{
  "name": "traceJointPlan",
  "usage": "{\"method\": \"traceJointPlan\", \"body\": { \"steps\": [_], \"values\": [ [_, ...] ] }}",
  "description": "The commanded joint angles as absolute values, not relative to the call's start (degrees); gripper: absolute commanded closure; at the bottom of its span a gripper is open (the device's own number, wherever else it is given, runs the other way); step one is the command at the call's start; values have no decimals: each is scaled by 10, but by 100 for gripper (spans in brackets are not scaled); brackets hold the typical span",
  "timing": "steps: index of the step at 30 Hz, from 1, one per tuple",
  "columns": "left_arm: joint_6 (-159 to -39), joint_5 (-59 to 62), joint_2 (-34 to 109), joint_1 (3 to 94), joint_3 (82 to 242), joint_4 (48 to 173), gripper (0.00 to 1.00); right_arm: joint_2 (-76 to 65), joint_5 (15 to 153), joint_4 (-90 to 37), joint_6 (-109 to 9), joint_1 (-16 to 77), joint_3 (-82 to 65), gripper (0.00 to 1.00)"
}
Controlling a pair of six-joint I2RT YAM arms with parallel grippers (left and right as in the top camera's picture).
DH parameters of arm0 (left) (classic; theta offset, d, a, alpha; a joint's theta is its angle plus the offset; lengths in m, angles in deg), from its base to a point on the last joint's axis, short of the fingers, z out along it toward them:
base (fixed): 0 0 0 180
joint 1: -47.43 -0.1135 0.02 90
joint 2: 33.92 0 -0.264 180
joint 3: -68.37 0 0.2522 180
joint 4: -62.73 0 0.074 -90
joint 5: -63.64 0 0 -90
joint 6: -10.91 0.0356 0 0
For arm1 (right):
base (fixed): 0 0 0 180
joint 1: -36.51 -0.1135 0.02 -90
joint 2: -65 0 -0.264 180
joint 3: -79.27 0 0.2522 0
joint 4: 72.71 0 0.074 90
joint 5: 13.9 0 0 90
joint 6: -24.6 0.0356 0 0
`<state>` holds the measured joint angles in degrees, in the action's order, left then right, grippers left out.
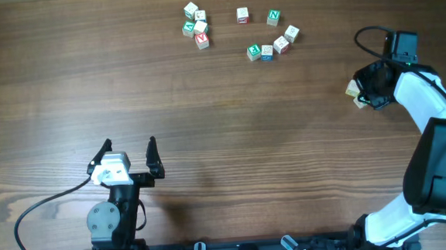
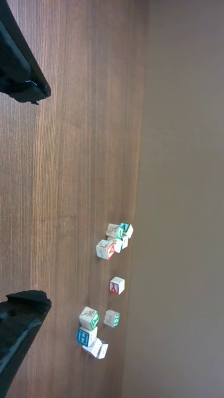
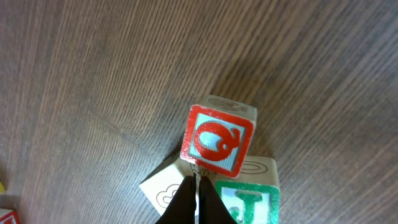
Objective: Form a circle
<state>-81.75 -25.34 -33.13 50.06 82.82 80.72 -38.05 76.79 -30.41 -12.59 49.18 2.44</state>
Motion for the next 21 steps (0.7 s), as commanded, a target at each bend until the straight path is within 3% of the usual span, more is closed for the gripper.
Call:
{"method": "traceJointPlan", "body": {
  "steps": [1,21],
  "values": [
    [-821,-244,-336,503,824,808,0,-387,780,-310,-146,491,30,96],
    [-821,-244,-336,503,824,808,0,-387,746,-297,-159,491,30,95]
  ]
}}
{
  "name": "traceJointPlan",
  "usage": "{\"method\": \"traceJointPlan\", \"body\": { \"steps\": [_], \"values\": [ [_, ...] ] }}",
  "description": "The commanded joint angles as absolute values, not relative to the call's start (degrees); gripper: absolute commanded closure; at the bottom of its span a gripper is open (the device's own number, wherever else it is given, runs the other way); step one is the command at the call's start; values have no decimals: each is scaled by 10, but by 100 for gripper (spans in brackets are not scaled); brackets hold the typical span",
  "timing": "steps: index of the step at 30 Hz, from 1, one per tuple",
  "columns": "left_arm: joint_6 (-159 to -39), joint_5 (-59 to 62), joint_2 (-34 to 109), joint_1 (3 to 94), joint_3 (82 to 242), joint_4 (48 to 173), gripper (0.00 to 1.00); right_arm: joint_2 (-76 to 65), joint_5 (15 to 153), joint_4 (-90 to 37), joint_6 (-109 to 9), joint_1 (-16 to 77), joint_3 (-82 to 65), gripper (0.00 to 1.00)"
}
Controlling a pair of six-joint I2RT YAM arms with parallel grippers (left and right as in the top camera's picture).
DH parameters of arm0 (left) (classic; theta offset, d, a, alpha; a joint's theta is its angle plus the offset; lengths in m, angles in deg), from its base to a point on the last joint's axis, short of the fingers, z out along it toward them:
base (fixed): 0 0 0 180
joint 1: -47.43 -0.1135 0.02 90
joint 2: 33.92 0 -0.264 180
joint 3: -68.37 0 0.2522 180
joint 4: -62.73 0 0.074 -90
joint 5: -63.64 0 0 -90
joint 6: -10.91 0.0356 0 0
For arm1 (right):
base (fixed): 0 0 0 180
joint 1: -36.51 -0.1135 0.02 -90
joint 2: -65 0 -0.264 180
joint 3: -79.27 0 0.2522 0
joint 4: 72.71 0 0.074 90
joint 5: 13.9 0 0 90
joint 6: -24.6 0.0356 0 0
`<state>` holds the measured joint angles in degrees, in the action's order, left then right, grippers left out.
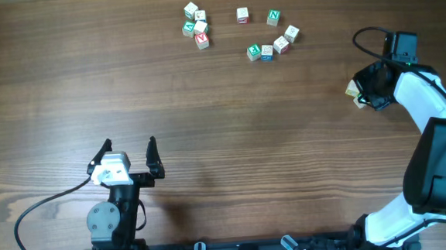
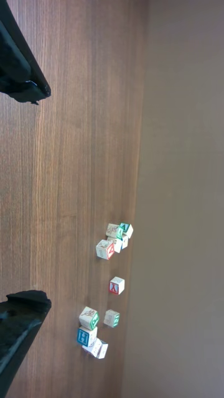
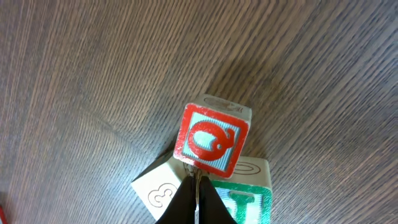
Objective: Form a circle
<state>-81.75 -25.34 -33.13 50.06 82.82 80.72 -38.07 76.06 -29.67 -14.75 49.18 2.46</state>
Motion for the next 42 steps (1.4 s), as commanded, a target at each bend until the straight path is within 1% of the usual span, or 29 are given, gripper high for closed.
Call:
{"method": "traceJointPlan", "body": {
  "steps": [1,16,20,24,29,34,39,42],
  "values": [
    [-821,-244,-336,503,824,808,0,-387,744,-295,-159,491,30,95],
    [-821,-244,-336,503,824,808,0,-387,744,-273,-157,491,30,96],
    [-821,-244,-336,503,824,808,0,-387,724,-248,-126,491,30,96],
    [-821,-244,-336,503,824,808,0,-387,720,-245,-125,491,30,96],
    [-821,-244,-336,503,824,808,0,-387,705,-232,-80,491,30,96],
    [-821,-244,-336,503,824,808,0,-387,705,-212,44,491,30,96],
    [-821,-244,-336,503,824,808,0,-387,705,-204,124,491,30,95],
    [-821,-244,-336,503,824,808,0,-387,705,-211,146,491,30,96]
  ]
}}
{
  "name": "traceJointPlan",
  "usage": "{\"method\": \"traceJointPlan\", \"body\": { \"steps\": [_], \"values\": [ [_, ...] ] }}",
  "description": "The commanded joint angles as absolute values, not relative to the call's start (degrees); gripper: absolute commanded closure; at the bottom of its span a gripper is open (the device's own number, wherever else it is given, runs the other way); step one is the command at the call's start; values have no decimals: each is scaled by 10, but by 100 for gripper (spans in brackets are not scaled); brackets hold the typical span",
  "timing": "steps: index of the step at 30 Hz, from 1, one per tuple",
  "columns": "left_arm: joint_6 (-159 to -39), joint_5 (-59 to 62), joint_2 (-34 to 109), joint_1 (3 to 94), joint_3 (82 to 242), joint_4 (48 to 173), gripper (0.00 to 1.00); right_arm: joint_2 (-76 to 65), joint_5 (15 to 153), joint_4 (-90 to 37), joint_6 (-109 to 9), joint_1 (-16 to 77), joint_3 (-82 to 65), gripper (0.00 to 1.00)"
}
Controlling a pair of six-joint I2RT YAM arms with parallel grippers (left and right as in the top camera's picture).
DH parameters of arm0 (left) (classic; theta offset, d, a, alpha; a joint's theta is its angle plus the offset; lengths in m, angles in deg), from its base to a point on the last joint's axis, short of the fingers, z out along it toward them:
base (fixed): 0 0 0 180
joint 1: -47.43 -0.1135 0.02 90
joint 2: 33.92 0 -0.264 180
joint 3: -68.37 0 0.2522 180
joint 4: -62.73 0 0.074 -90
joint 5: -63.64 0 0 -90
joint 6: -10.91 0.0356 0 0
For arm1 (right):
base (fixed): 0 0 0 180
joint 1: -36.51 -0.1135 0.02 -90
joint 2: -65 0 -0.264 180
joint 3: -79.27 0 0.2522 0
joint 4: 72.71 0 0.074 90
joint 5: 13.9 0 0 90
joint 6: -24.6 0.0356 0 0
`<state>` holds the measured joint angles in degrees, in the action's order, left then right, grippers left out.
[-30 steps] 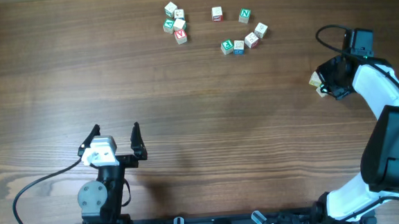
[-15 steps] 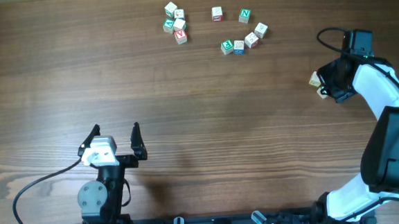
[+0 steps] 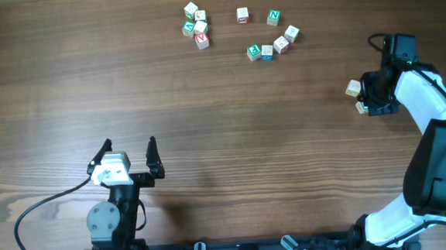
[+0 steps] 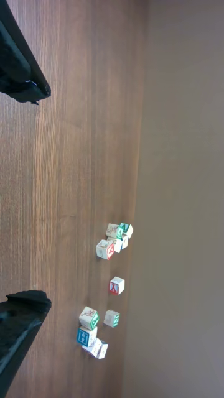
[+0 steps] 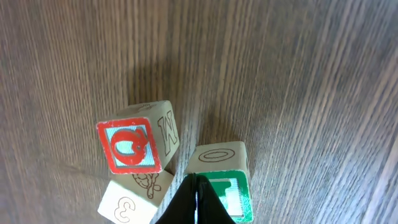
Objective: Form a circle
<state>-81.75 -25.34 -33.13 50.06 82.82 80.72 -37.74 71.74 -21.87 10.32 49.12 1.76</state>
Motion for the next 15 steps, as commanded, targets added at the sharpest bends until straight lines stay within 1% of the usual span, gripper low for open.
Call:
{"method": "traceJointPlan", "body": {
  "steps": [1,15],
  "values": [
    [-821,-244,-336,503,824,808,0,-387,705,-213,146,491,30,96],
    [-821,-244,-336,503,824,808,0,-387,710,-259,147,486,30,95]
  ]
}}
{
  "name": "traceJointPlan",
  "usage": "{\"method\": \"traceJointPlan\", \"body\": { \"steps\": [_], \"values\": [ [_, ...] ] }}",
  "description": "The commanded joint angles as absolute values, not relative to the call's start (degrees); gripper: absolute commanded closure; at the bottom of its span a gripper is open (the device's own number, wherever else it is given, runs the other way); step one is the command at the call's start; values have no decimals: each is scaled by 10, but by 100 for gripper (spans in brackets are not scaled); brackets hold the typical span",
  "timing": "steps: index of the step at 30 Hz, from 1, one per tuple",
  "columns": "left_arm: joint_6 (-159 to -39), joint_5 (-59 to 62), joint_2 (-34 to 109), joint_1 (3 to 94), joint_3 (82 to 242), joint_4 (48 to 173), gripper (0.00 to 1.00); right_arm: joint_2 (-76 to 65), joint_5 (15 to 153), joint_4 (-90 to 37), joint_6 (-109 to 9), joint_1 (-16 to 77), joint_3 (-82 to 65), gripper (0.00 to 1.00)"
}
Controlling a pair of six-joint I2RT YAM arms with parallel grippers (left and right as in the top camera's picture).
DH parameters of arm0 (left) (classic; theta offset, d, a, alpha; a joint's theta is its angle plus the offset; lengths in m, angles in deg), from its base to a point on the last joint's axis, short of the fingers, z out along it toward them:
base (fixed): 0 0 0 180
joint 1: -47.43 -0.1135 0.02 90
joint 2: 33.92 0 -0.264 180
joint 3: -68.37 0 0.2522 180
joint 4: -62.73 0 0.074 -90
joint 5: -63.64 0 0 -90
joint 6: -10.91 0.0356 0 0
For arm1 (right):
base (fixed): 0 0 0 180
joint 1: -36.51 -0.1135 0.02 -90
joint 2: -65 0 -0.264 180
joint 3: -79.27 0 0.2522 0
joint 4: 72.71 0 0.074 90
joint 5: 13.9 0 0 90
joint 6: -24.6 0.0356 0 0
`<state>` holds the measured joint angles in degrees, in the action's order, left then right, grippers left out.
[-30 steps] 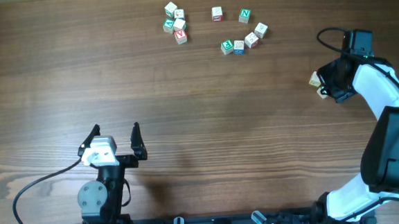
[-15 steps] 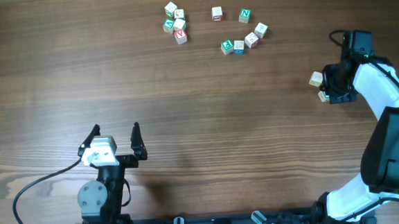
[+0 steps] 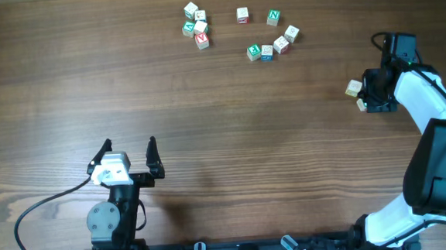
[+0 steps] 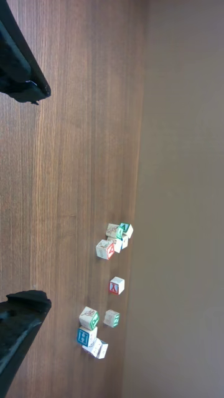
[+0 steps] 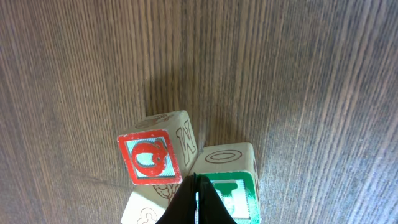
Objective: Form a circle
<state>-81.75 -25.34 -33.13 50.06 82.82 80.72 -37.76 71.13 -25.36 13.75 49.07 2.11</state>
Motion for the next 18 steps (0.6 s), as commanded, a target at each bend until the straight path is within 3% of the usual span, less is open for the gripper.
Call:
{"method": "traceJointPlan", "body": {
  "steps": [1,12,18],
  "values": [
    [-821,-244,-336,503,824,808,0,-387,710,-261,147,481,30,96],
    [-821,-244,-336,503,824,808,0,-354,710,-265,108,476,28,96],
    [-821,-244,-336,503,824,808,0,-282,710,-244,29,476,28,96]
  ]
}}
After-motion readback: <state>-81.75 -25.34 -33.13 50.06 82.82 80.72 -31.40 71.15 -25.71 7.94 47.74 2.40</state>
